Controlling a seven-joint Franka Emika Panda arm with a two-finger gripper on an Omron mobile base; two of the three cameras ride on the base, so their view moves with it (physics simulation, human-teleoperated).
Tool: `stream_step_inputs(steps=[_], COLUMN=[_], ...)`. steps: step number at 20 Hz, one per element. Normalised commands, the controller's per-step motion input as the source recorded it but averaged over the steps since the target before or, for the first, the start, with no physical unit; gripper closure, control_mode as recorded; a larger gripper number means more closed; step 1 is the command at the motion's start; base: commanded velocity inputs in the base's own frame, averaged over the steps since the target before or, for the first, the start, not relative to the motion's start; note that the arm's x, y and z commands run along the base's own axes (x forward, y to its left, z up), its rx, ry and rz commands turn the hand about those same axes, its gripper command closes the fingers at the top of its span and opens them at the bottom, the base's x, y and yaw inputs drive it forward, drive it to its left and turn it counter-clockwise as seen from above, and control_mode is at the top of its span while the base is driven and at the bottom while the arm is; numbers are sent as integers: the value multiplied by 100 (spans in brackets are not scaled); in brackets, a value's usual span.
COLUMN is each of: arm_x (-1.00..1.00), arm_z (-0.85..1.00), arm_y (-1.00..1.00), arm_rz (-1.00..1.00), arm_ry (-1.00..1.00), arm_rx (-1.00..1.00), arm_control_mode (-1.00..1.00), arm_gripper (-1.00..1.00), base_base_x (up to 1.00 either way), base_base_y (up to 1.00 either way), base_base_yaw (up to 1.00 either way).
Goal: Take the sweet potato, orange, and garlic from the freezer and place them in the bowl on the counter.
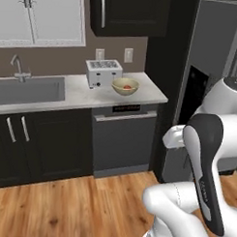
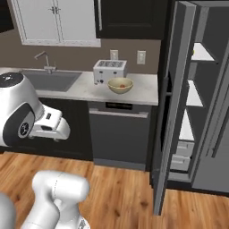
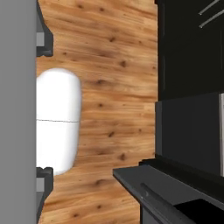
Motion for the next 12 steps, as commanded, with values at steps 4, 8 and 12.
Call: stream_step_inputs(steps=[4, 8, 12], arm_x=[0, 0, 0], arm_z=[0, 0, 0], arm_y=[0, 0, 0], arm_rz=[0, 0, 0], arm_ry=[0, 0, 0], arm_rx=[0, 0, 0], arm_control_mode=[100, 100, 100], arm_gripper=[-100, -100, -100], base_base_x=[-28, -6, 0], base_base_y=[-65, -92, -99], base_base_yaw=[0, 0, 0])
